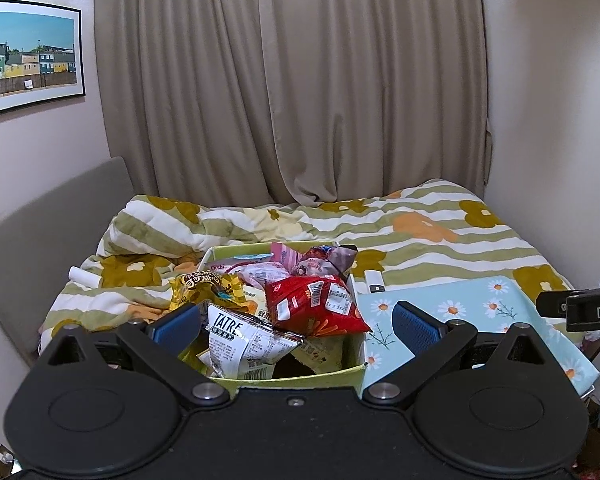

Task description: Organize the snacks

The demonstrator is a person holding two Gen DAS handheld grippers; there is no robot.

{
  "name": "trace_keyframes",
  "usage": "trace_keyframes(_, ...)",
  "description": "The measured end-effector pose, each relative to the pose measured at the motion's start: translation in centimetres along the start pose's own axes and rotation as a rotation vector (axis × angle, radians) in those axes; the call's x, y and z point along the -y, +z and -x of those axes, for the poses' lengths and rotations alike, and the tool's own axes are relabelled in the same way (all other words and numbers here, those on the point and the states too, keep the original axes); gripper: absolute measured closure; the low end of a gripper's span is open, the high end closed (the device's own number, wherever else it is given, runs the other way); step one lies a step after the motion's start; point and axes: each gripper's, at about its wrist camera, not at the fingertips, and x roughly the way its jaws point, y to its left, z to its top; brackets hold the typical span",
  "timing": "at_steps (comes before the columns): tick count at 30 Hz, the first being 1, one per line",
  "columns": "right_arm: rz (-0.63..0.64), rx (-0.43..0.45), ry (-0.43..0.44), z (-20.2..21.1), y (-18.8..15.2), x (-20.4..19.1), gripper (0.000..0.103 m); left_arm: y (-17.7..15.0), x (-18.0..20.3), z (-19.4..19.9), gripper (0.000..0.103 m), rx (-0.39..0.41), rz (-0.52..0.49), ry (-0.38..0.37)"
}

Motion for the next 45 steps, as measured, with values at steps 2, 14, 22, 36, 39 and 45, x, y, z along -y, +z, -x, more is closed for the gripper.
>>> trace_keyframes(2,0.000,0.000,-0.002,0.00,-0.02,-0.06,0.000,0.02,-0.01,-0.01,0.000,0.001,-0.001,0.001)
trace_keyframes(14,-0.003,-0.004,-0.007,0.05,-0.25,-0.09,0.000,-0.12,-0.03,0.00,0.000,-0.006,-0.008,-0.001)
trace_keyframes(22,-0.006,-0.008,-0.009,-0.08,-0.56,0.00,0.000,-0.22,0.11,-0.08,0.000,-0.012,-0.014,-0.005)
trace_keyframes(36,-0.008,-0.015,-0.008,-0.37,-0.51,-0.20,0.000,-0.21,-0.38,-0.57,0.000,-0.014,-0.011,-0.017)
trace_keyframes(39,-0.008,-0.015,-0.008,-0.37,-0.50,-0.16,0.000,-0.21,-0.63,-0.55,0.000,-0.007,0.004,-0.012)
trace_keyframes(45,-0.008,-0.014,-0.010,-0.50,-0.37,-0.36,0.000,0.03,-0.80,-0.68,0.000,0.018,-0.005,0.037)
